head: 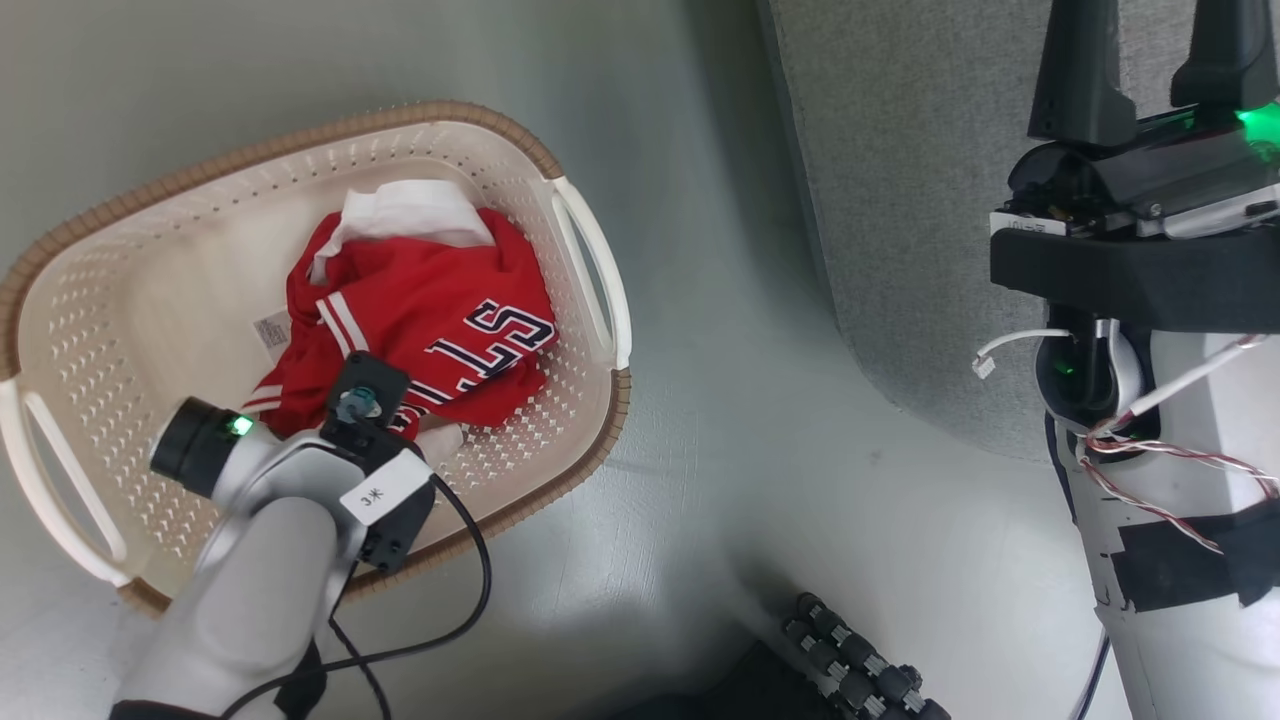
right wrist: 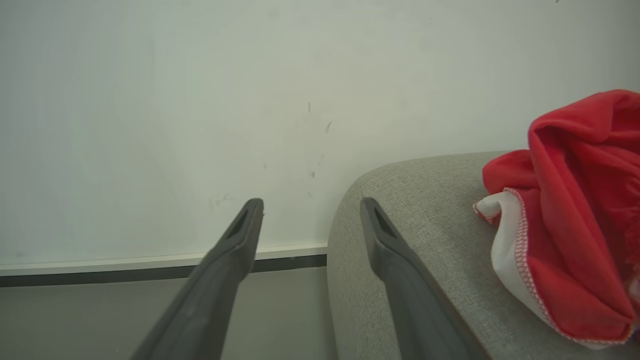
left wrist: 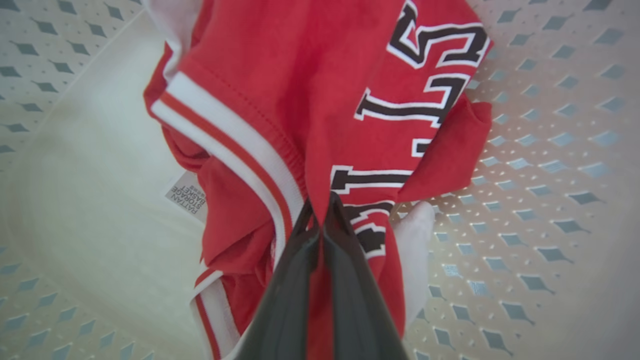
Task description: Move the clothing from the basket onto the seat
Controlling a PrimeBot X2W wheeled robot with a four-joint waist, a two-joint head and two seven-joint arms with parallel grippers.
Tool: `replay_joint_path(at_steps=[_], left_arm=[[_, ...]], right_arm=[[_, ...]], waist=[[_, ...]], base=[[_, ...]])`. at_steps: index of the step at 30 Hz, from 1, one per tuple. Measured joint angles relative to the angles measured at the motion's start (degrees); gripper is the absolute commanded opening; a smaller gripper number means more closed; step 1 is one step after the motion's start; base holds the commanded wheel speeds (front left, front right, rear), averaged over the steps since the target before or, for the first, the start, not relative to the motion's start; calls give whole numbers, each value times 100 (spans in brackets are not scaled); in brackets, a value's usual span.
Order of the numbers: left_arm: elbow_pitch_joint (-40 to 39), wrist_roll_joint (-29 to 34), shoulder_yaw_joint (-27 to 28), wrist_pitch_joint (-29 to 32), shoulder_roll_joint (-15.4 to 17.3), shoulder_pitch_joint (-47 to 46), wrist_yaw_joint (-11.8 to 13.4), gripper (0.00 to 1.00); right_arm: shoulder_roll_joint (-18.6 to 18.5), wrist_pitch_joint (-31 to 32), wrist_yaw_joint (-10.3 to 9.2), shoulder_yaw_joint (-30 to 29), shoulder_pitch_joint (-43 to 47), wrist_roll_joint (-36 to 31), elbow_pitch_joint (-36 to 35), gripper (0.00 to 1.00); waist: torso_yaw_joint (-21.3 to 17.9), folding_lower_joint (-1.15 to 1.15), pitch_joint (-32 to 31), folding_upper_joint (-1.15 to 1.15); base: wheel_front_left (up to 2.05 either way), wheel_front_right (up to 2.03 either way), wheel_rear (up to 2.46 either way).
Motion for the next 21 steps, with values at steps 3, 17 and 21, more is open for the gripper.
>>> replay_joint_path(at_steps=[3, 17, 21], left_arm=[[37, -31, -20, -127, -102, 0, -21, 0], [-26, -199, -114, -889, -577, -1, -131, 0], [-105, -358, -115, -1183, -650, 1, -179, 0]], right_arm=[[14, -4, 1, -16, 1, 0, 155, 100], [-69, -46, 58, -79, 141, -70, 627, 100], [-145, -46, 83, -104, 272, -121, 769, 100]], waist=[[-9, 0, -72, 0], [229, 0, -614, 0], [369, 0, -849, 0]], base=[[0, 0, 0], [0, 0, 0], [0, 0, 0]])
